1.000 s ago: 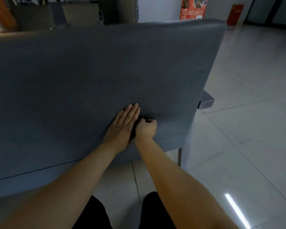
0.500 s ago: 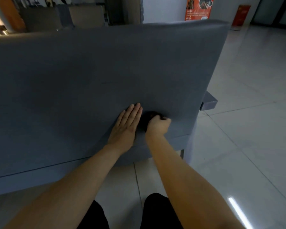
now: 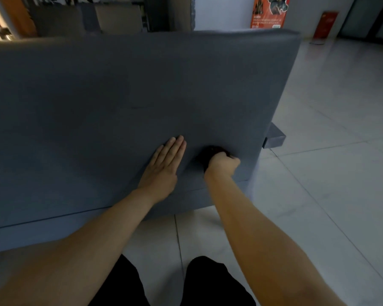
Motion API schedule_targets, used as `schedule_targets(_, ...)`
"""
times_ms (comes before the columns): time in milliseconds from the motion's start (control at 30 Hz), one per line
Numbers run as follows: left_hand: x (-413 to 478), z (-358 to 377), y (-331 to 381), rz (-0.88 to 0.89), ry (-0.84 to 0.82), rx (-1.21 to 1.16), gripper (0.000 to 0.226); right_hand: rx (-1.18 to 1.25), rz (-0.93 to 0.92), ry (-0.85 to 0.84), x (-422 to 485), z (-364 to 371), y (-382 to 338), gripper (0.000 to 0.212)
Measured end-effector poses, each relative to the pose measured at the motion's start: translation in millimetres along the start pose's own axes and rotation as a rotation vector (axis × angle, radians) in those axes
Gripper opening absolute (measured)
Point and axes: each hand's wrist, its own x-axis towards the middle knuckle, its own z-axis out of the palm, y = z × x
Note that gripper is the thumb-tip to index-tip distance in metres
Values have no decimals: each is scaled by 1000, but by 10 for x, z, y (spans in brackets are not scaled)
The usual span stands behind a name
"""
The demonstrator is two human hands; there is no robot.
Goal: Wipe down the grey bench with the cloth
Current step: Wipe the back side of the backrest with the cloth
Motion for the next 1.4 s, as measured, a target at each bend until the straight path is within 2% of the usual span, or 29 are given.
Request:
schedule_targets(167,-18,-57,-78,21,-20,-175,88,-179,5,-268,-587,356,214,24)
schedule_targets(300,-18,-212,-87,25,-145,-171,106,-284,-19,-368,-601,223,241,26)
schedule_targets(433,-151,-184,243,-12,-38,-410,102,-229,-21,-451,-626,-113,241,21)
schedule_targets(533,-107,-186,495,16,86,-559,85,-97,-5,-514,-584,-285,27,23)
schedule_targets(633,114,-350,721,-11,164,-557,53,73,34,-567,-584,-431,-260,27)
schedule_targets(733,376,-698,911,87,383,-446,30,100,-145,-537,-559,-487,-592,21)
schedule_targets(833,690,-975,974,58,641,-340,37,34,-442,-374,-422,-484,-901,14)
schedule_targets(900,855,-1007,1007,5,596,-269,50,-19,-540,-250,-296,-507,-1027,8)
schedule_targets(967,901,-879,1066,0,487,-172,61,-67,-604,-166,-138,-535,-1087,13)
schedule_targets(1067,932,-704,1140,-38,428,-129,70,-129,-671,-125,35,-538,-1134,21)
schedule_targets(1233,1162,-700,1092,-14,494,-90,39,-203,-716,-115,226,-504,-1165,23)
schedule_targets(1400,1110,-470,1084,-25,393,-55,26,-229,-841,-84,160,-459,-953,51)
